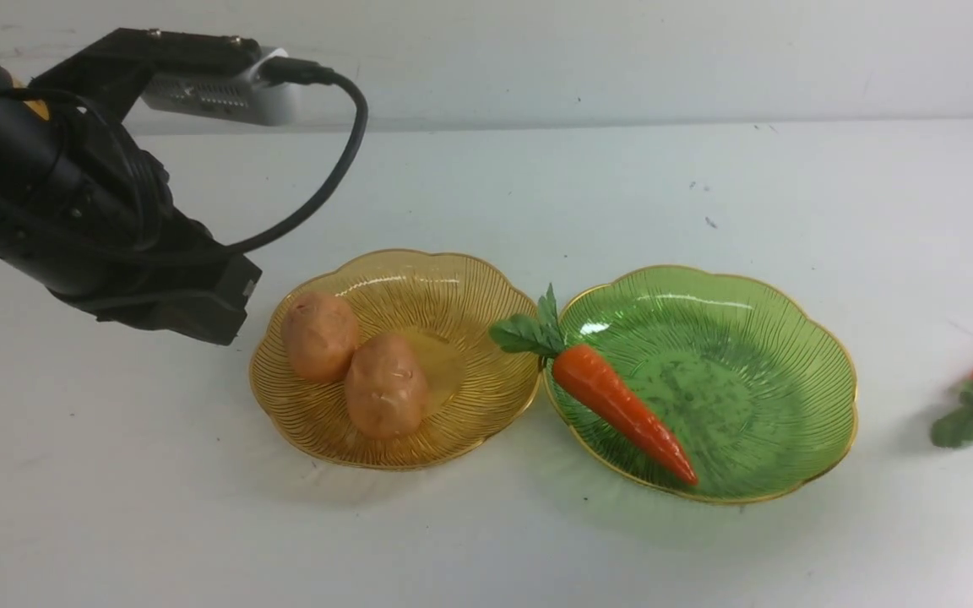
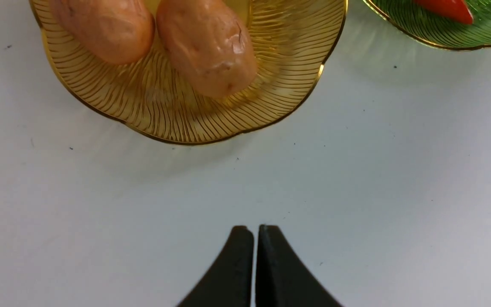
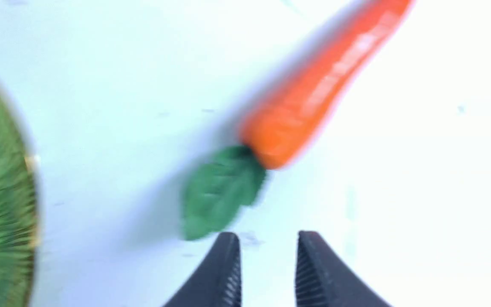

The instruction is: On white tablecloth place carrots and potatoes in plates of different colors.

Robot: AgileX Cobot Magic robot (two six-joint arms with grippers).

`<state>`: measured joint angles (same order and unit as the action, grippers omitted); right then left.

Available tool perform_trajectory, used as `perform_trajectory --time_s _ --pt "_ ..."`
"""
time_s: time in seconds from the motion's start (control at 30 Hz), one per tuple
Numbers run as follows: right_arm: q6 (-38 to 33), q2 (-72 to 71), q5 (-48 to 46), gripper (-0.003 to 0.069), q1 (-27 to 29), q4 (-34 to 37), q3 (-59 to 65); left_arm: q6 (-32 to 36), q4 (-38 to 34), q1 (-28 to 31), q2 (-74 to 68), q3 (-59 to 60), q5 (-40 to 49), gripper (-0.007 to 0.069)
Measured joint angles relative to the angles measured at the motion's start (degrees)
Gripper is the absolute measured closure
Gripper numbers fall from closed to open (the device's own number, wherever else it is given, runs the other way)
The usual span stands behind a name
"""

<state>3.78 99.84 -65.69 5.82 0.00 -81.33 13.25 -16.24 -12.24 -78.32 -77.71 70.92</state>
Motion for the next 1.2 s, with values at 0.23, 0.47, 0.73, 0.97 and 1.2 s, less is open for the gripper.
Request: perform_trajectory --time_s 0.23,0.47,0.73,0.97,1.2 --pt "2.99 0.0 4.11 0.059 14.42 5.67 2.35 0.88 0.0 0.0 0.0 0.0 0.05 0.0627" --pt "-0.74 5.95 13.63 0.0253 14.61 15.27 2.35 1.24 0.05 0.0 0.0 0.0 0.05 0.0627" --pt "-0.06 15.31 14.02 0.005 14.34 16.85 2.35 1.26 0.05 0.0 0.0 0.0 0.1 0.0627" --pt "-0.87 17.3 13.5 0.0244 13.6 16.52 2.18 1.28 0.05 0.0 0.0 0.0 0.16 0.0627" --pt "-5.54 13.67 3.42 0.0301 9.74 17.91 -2.07 1.28 0.05 0.0 0.0 0.0 0.39 0.0627"
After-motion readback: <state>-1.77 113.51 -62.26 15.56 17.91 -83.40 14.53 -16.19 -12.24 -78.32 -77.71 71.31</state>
